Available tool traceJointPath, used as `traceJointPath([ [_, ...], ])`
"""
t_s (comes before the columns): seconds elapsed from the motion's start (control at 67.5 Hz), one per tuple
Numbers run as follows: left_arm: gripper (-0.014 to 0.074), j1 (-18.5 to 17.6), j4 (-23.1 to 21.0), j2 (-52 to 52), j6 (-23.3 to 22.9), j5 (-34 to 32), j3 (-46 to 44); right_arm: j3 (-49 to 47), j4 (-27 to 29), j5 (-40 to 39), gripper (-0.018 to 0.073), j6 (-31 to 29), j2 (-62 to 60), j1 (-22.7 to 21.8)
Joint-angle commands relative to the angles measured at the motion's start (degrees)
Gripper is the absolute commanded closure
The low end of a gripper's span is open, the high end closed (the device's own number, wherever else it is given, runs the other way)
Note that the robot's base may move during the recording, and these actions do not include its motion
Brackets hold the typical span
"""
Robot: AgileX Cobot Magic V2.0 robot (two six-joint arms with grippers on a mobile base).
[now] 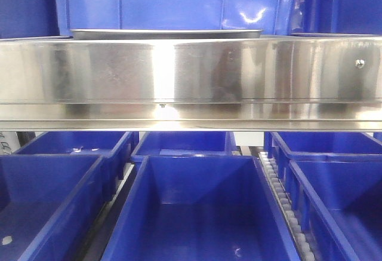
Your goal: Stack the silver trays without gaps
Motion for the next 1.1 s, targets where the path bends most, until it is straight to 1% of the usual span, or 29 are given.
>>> traceJointPath([
  [0.0, 0.0585, -0.4, 0.5, -5.0, 0.5, -0.1, 0.7, 1.9, -0.7, -1.2, 0.0575, -0.6, -4.3, 0.0],
  [0.089, 0.0585, -0.4, 0.5, -10.5, 0.5, 0.5, 0.7, 2.5, -0.7, -1.2, 0.0575, -0.6, -9.5, 0.0],
  [0.282, 0.0585, -0.4, 0.5, -16.6, 0.5, 0.9, 0.7, 2.5, -0.7, -1.2, 0.0575, -0.6, -15.4, 0.0],
  [0.889, 0.0585, -0.4, 0.5, -17.4, 0.5, 0.6, 0.7, 2.5, -0.5, -1.1, 0.0575, -0.6, -16.9, 0.0],
  [0.978, 0.0585, -0.4, 0.5, -17.4, 0.5, 0.6, 0.7, 2.6, 2.0, 2.1, 0.0575, -0.6, -17.0, 0.0],
  [1.022, 0.0585, -0.4, 0.5, -17.4, 0.5, 0.6, 0.7, 3.8, 3.7, 2.2, 0.0575, -1.5, -17.0, 0.0],
  [1.067, 0.0585, -0.4, 0.5, -17.4, 0.5, 0.6, 0.7, 5.4, 8.9, 3.0, 0.0575, -7.3, -17.0, -0.1],
  [1.082, 0.0585, -0.4, 0.5, -17.4, 0.5, 0.6, 0.7, 6.1, 11.8, 3.7, 0.0575, -11.4, -17.0, -0.3],
])
